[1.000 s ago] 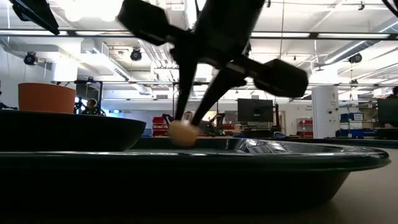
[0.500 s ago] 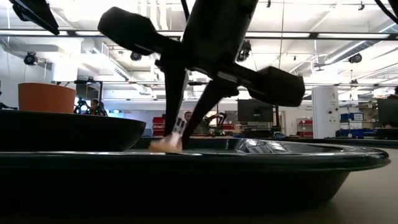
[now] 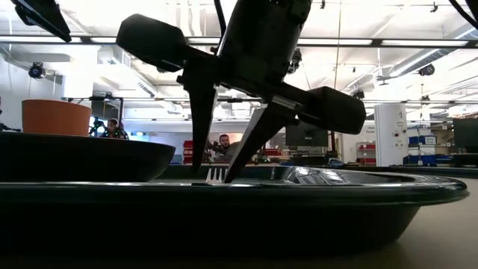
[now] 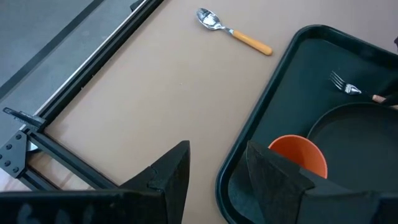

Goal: Pick and place plate/cup/fork/spoon on tray
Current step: Put the light brown fork on the green table tray, then move the green tray to the right of the table

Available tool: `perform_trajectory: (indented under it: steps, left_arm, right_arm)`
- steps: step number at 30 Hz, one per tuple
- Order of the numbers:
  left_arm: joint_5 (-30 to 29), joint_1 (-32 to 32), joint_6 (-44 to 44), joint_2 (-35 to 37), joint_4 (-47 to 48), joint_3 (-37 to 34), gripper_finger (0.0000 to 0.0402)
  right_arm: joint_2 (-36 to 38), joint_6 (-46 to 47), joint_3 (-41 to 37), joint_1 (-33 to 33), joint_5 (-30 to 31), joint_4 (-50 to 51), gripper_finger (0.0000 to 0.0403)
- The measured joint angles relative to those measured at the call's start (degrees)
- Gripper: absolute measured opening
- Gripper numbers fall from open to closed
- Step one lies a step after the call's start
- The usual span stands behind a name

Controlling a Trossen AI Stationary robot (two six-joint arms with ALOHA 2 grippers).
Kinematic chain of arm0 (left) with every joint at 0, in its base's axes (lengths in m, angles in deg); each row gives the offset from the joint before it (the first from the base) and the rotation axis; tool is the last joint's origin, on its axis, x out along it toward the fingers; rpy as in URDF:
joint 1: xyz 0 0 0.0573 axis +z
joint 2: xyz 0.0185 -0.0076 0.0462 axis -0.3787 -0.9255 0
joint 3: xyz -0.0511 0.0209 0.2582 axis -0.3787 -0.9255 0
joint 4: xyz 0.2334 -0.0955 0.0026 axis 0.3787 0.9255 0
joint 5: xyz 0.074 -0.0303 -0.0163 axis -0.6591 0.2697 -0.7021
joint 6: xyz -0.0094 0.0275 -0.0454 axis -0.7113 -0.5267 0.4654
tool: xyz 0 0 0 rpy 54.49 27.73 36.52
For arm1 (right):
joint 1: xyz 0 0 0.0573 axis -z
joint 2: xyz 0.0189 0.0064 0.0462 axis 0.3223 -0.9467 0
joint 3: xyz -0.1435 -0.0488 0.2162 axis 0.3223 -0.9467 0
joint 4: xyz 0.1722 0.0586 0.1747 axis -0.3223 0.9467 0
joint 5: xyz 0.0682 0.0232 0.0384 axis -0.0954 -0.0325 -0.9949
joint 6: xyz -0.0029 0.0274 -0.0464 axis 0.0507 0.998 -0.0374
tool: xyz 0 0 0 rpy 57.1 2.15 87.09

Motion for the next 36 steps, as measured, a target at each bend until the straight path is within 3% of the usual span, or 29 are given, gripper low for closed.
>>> perform_trajectory:
  steps: [9, 14, 20, 36]
  left_arm:
    - [0.02, -0.01, 0.16, 0.0, -0.01, 0.0, 0.0142]
    - [0.02, -0.01, 0.16, 0.0, 0.02, -0.02, 0.0142]
    - [0.02, -0.01, 0.27, 0.0, 0.02, -0.02, 0.0142]
    - [0.02, 0.0, 0.48, -0.01, 0.0, -0.02, 0.0142]
  right_arm:
    - [3.03, -2.19, 0.63, 0.02, 3.52, 6.2, 0.0116]
    - [4.53, -2.0, 0.63, -0.11, 2.65, 13.79, 0.0079]
    - [4.28, -4.13, 0.63, -0.11, 1.02, 13.15, 0.0014]
    - [3.63, -4.18, -7.03, -0.24, -5.0, 13.2, 0.0008]
